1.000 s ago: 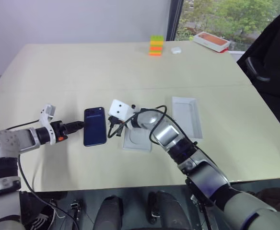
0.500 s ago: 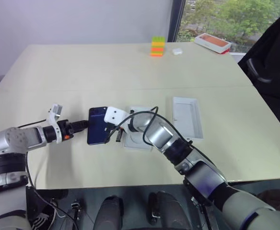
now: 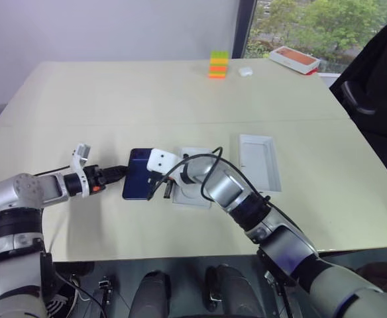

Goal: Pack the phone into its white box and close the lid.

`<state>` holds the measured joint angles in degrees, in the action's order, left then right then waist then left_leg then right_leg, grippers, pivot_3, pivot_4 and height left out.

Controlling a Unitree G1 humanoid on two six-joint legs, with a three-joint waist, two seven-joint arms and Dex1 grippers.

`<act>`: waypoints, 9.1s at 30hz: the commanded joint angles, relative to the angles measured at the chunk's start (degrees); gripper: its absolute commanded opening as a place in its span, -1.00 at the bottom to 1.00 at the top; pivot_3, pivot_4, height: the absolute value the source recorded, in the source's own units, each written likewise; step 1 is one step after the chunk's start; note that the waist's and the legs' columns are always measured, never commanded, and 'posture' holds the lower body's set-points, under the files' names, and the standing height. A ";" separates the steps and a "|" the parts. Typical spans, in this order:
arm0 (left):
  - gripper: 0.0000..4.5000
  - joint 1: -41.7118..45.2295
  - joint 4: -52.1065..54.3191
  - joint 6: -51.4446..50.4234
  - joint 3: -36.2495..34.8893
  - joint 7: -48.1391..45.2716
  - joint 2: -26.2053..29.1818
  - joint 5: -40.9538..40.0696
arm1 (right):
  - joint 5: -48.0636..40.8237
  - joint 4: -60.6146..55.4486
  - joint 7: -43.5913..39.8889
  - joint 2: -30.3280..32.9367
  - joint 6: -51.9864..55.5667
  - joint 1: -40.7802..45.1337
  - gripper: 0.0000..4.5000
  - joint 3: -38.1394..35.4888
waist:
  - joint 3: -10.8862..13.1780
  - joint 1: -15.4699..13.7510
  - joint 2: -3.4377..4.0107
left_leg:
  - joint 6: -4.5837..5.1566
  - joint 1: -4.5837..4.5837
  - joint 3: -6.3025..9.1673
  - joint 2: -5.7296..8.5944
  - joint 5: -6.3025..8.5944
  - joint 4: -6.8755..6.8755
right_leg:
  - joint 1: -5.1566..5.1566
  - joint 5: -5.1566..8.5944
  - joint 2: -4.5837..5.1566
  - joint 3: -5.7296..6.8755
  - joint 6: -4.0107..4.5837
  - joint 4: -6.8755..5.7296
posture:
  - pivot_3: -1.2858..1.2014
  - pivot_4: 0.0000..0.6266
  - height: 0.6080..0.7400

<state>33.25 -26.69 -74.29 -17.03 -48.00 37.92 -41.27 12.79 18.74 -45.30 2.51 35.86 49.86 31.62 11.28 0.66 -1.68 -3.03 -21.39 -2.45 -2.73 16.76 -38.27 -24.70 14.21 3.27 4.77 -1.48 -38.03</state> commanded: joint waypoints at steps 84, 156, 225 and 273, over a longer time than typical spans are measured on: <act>-1.00 -6.89 9.12 -12.05 -21.71 12.25 -9.80 -17.74 | -15.15 -28.98 -14.26 28.24 -2.82 -18.06 -0.13 -2.12 | 0.01 0.11 -0.05 | 0.01 -0.15 0.24 -0.04 0.01 0.17 | -0.02 0.05 -0.06 0.15 -0.07 0.37 | 0.03 -0.52 1.00; -0.19 -7.62 23.95 -3.56 -7.77 44.84 -35.79 -35.03 | -34.35 -24.09 -20.18 36.15 -12.41 -25.47 0.46 -28.57 | 0.08 -1.34 -0.09 | -0.03 -0.21 0.53 0.03 -0.01 0.11 | 0.23 0.04 -0.14 0.39 -0.09 0.63 | 0.03 -0.52 1.00; -0.98 -7.63 27.06 19.14 25.04 8.73 -18.40 6.54 | -14.91 -15.80 -16.60 36.71 -24.31 -24.35 -1.00 -17.58 | 0.08 -1.57 0.07 | 0.06 -0.15 0.21 -0.07 0.04 0.05 | 0.35 0.03 -0.25 0.30 -0.07 0.80 | 0.03 -0.52 1.00; 0.09 -6.26 29.08 31.76 13.47 -3.48 -7.58 7.37 | -25.23 -25.08 -6.68 41.00 9.26 -17.28 0.05 -28.99 | 0.08 -1.26 0.09 | 0.06 -0.13 0.22 -0.14 0.03 0.05 | 0.32 0.03 -0.33 0.30 -0.05 0.72 | 0.03 -0.52 1.00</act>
<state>27.26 1.22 -45.70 -2.41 -49.45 29.43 -34.28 -12.04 -3.39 -54.84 44.06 41.39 30.96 4.95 11.36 -0.61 -1.59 -2.97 -21.53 -2.26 -2.88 16.79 -38.21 -24.42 14.24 2.94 5.06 -1.53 -37.32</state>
